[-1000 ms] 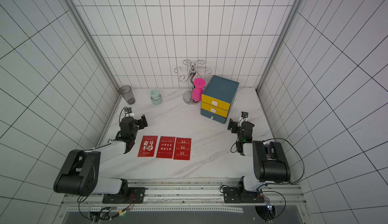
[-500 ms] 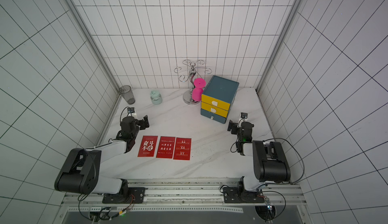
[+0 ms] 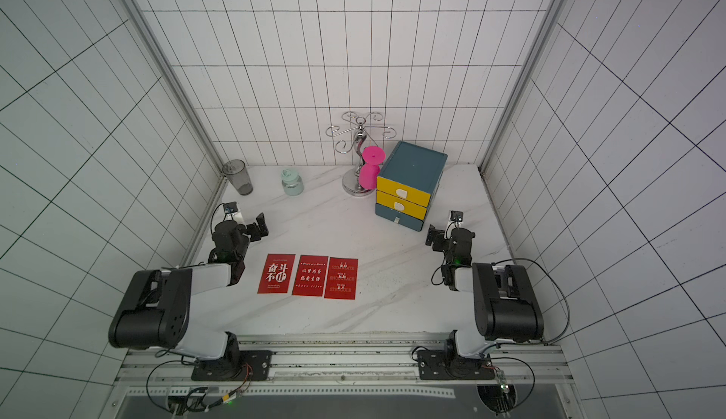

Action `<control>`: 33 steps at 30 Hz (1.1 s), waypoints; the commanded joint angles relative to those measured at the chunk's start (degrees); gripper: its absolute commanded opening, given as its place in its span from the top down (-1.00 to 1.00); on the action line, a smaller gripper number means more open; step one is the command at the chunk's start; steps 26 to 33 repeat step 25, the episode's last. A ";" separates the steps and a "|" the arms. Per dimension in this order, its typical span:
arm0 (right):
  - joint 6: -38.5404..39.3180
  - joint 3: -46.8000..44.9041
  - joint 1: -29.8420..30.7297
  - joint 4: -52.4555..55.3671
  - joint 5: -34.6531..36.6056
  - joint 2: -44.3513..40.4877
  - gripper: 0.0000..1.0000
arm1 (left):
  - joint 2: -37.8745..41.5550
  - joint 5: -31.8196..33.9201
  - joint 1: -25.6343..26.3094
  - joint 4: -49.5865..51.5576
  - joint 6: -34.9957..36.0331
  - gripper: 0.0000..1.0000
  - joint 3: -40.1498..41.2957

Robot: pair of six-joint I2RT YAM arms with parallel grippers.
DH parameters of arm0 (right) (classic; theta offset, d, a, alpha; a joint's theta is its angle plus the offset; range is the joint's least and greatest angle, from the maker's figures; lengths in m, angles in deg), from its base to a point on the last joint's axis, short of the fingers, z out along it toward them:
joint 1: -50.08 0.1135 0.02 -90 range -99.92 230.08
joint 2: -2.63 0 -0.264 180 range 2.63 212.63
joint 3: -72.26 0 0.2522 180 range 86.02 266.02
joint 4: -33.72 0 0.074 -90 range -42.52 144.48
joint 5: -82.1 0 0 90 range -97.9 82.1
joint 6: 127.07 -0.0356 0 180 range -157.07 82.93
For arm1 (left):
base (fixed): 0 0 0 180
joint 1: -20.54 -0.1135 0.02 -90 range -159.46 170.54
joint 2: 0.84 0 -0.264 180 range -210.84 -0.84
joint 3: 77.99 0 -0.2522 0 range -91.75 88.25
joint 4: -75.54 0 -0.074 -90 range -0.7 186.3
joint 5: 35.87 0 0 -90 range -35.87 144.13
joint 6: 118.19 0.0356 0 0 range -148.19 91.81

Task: Take the postcards out of the drawer
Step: Reset both arms

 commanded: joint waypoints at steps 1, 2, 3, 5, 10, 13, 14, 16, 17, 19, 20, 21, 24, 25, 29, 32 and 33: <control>0.56 1.27 0.41 0.54 0.23 0.06 -0.97 | -2.11 -3.80 0.16 -9.50 0.89 -0.98 2.35; 0.56 1.31 0.45 0.49 0.31 0.10 -0.97 | -1.35 -3.70 0.01 -5.67 0.63 -0.98 1.04; 0.64 1.42 0.43 0.59 0.05 0.15 -0.97 | -0.24 -3.76 0.02 -0.83 0.43 -0.98 -0.45; 0.82 1.58 0.40 0.94 -0.02 0.12 -0.97 | -0.63 -3.81 -0.04 -1.50 0.48 -0.98 -0.12; 0.83 1.58 0.45 0.90 0.01 0.11 -0.97 | -0.28 -4.09 0.03 -2.63 0.76 -0.98 0.50; 0.73 1.49 0.45 0.89 -0.01 0.12 -0.97 | -0.10 -3.90 -0.04 -1.06 0.68 -0.98 0.07; 0.82 1.49 0.44 0.89 -0.06 0.12 -0.97 | -0.11 -3.92 0.07 -1.46 0.71 -0.98 0.17; 0.83 1.54 0.40 0.90 0.01 0.13 -0.97 | -0.01 -3.78 0.09 -1.01 0.67 -0.98 0.00; 0.83 1.58 0.45 0.89 -0.02 0.13 -0.97 | -0.11 -3.79 0.10 -1.03 0.67 -0.98 0.04; 0.83 1.58 0.39 0.89 0.01 0.09 -0.97 | -0.27 -3.74 0.07 -0.80 0.71 -0.98 -0.25; 0.83 1.58 0.43 0.89 0.00 0.13 -0.97 | -0.44 -3.80 0.06 -0.71 0.68 -0.98 -0.45; 0.83 1.58 0.39 0.90 -0.04 0.13 -0.97 | -0.48 -3.72 0.06 -0.70 0.66 -0.98 -0.43; 0.83 1.58 0.40 0.90 -0.05 0.13 -0.97 | -0.20 -3.72 0.07 -0.61 0.67 -0.98 -0.26; 0.83 1.57 0.45 0.89 0.00 0.10 -0.97 | -0.11 -3.72 0.12 -0.77 0.67 -0.98 -0.11; 0.83 1.57 0.45 0.89 0.00 0.10 -0.97 | -0.11 -3.72 0.12 -0.77 0.67 -0.98 -0.11; 0.83 1.57 0.45 0.89 0.00 0.10 -0.97 | -0.11 -3.72 0.12 -0.77 0.67 -0.98 -0.11; 0.83 1.57 0.45 0.89 0.00 0.10 -0.97 | -0.11 -3.72 0.12 -0.77 0.67 -0.98 -0.11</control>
